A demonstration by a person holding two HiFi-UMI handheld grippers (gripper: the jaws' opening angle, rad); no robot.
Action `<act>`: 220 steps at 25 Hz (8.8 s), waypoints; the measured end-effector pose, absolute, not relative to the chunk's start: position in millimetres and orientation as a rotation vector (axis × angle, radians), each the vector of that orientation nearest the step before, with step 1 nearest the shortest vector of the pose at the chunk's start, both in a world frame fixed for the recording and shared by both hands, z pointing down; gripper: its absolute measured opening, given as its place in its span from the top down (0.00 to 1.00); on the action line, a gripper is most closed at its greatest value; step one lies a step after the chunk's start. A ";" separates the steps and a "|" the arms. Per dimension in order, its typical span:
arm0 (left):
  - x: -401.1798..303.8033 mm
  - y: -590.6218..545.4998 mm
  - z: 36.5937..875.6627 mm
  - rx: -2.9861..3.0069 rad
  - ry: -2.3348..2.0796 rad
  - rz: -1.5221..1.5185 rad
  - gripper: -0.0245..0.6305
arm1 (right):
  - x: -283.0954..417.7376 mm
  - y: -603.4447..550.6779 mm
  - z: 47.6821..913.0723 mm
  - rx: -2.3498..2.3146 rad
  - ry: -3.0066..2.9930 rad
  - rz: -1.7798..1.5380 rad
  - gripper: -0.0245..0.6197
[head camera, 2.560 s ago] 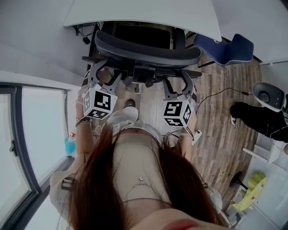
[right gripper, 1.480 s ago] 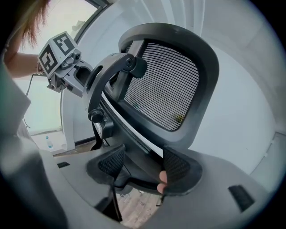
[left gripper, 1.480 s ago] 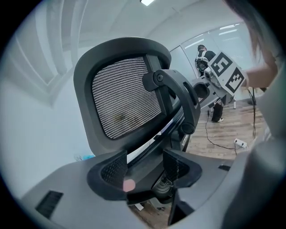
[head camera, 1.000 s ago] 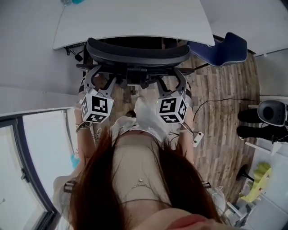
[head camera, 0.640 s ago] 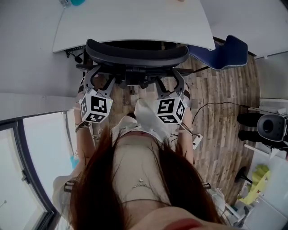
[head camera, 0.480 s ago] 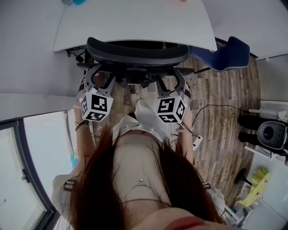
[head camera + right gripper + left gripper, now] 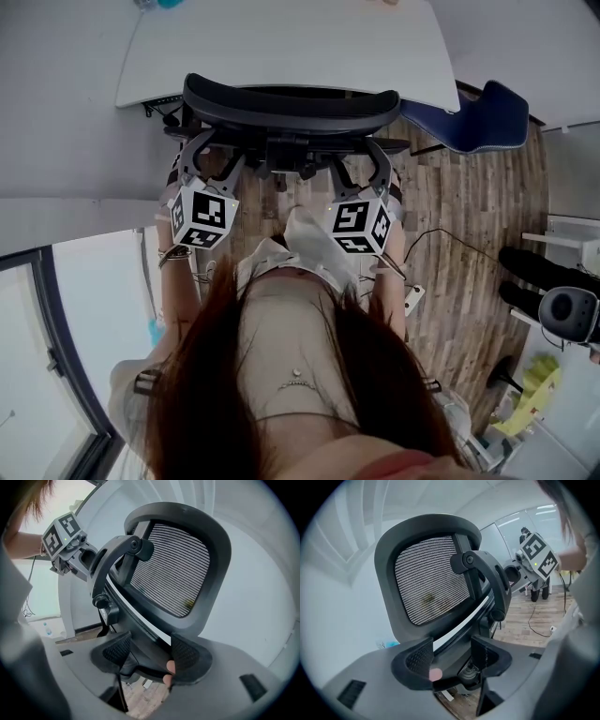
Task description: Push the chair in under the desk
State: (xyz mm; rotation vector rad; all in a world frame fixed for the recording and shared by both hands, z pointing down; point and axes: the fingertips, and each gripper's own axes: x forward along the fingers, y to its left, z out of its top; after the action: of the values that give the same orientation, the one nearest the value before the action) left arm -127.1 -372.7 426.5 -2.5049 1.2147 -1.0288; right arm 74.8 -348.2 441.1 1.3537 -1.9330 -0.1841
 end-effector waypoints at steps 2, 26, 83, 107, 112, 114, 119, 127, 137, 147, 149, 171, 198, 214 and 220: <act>-127.3 -375.3 426.6 -2.504 1.219 -1.026 0.59 | 74.6 -351.4 441.4 1.353 -1.935 -0.187 0.55; -121.1 -411.3 427.3 -2.491 1.240 -1.048 0.59 | 80.8 -390.4 441.2 1.337 -1.967 -0.215 0.55; -105.5 -476.3 426.4 -2.480 1.303 -1.019 0.59 | 97.2 -463.7 440.7 1.321 -2.005 -0.252 0.54; -108.2 -509.1 427.5 -2.482 1.297 -1.013 0.59 | 94.1 -493.2 442.2 1.328 -2.003 -0.258 0.54; -109.1 -509.2 426.3 -2.493 1.287 -1.003 0.58 | 93.5 -492.8 441.3 1.332 -1.999 -0.261 0.54; -109.1 -509.1 426.2 -2.493 1.286 -0.999 0.58 | 93.4 -492.6 441.4 1.335 -1.997 -0.262 0.54; -109.5 -508.4 425.4 -2.514 1.275 -0.999 0.59 | 93.3 -491.9 440.7 1.337 -1.996 -0.259 0.54; -110.3 -509.1 423.7 -2.542 1.280 -0.998 0.58 | 92.8 -492.3 439.7 1.325 -1.994 -0.275 0.54; -111.4 -506.5 419.2 -2.526 1.328 -0.936 0.59 | 92.8 -483.3 436.1 1.347 -1.990 -0.288 0.55; -119.4 -477.3 398.5 -2.520 1.417 -0.818 0.66 | 90.8 -452.4 428.7 1.382 -2.018 -0.237 0.55; -116.9 -470.4 396.5 -2.532 1.415 -0.806 0.67 | 91.1 -447.3 425.3 1.398 -2.024 -0.222 0.56; -118.6 -366.3 376.7 -2.586 1.388 -0.657 0.88 | 62.8 -350.6 397.1 1.525 -2.008 -0.204 0.69; -149.9 -288.1 373.0 -2.678 1.376 -0.476 0.96 | 25.0 -287.7 373.7 1.645 -1.957 -0.295 0.89; -113.3 -265.7 362.5 -2.669 1.439 -0.453 0.96 | 52.4 -266.6 363.9 1.602 -2.019 -0.289 0.92; -96.1 -250.7 366.9 -2.660 1.420 -0.499 0.96 | 61.9 -252.3 367.7 1.572 -2.031 -0.285 0.92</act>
State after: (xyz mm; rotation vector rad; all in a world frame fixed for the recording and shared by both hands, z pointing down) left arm -96.1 -250.7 366.9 -2.6596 1.4201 -0.4989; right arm 61.9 -252.3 367.7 1.5723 -2.0309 -0.2854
